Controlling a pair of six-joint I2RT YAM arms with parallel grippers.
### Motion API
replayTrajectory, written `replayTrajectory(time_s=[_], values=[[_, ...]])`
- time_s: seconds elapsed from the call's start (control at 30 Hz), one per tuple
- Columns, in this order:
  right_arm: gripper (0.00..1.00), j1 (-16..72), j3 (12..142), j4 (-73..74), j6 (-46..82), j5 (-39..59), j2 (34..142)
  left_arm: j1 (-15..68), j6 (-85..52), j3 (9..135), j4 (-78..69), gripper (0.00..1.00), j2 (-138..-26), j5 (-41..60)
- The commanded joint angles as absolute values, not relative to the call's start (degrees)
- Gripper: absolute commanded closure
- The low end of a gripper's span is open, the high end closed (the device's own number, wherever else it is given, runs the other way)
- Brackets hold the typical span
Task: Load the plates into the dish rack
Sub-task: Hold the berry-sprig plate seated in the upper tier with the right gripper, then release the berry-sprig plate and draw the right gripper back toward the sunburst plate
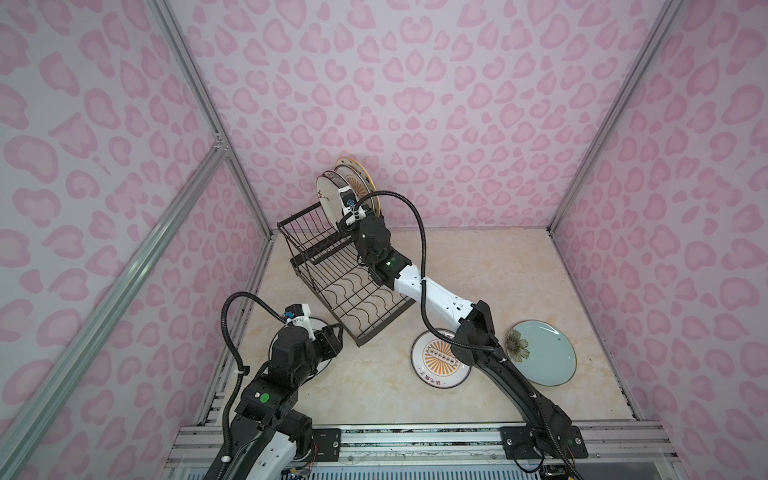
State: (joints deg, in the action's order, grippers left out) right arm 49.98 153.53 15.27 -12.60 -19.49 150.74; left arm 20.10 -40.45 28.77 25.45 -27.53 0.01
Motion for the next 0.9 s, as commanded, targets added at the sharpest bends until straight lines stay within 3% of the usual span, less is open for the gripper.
replayTrajectory(time_s=[0.0, 0.4, 0.87], values=[[0.88, 50.0, 154.3, 19.7, -12.1, -20.5, 151.4, 20.1, -39.9, 29.3, 25.2, 0.44, -27.5, -0.6], [0.87, 50.0, 154.3, 19.7, -12.3, -20.5, 151.3, 20.1, -39.8, 29.4, 25.2, 0.44, -27.5, -0.6], [0.78, 50.4, 154.2, 19.2, -13.3, -20.7, 150.2, 20.1, -39.5, 30.3, 25.7, 0.44, -27.5, -0.4]])
